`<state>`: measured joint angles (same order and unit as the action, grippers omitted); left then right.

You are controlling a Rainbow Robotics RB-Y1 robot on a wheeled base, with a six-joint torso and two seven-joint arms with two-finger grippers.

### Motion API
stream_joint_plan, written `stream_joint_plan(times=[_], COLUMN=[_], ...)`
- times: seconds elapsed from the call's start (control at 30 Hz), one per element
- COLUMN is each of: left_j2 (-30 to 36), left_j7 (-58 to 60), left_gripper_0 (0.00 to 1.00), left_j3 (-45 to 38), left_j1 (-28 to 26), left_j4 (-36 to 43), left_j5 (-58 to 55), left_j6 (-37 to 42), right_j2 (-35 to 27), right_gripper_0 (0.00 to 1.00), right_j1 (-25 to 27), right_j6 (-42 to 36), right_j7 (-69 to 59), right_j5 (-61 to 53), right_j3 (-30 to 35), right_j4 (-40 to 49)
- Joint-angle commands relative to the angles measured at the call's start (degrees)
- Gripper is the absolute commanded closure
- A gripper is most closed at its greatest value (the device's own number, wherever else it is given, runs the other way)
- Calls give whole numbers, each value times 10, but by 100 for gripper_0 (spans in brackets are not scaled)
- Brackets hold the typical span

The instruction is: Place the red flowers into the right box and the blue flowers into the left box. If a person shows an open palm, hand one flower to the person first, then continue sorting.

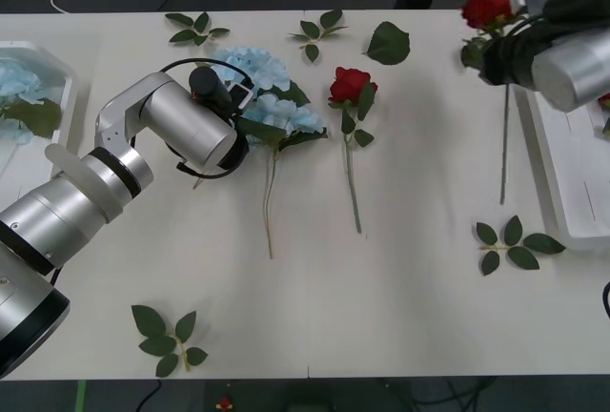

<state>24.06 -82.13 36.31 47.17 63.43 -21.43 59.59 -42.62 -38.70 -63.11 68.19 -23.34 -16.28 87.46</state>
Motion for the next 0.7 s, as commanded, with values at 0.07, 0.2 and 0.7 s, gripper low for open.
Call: stream_joint_plan(times=[0.07, 0.2, 0.7], left_j2=[12, 37, 100], left_j7=[31, 30, -40], left_gripper_0=[100, 100, 100], left_j3=[-23, -67, -394], left_j1=[-6, -8, -7], left_j4=[12, 35, 274], left_j5=[16, 27, 60], left_j6=[-11, -11, 257], right_j2=[-79, -131, -177], right_gripper_0=[100, 100, 100], right_j1=[7, 8, 7], right_j6=[-69, -84, 102], right_j7=[62, 94, 244], right_j5=[-6, -21, 1], right_j3=[61, 74, 72], right_j4=[7, -36, -250])
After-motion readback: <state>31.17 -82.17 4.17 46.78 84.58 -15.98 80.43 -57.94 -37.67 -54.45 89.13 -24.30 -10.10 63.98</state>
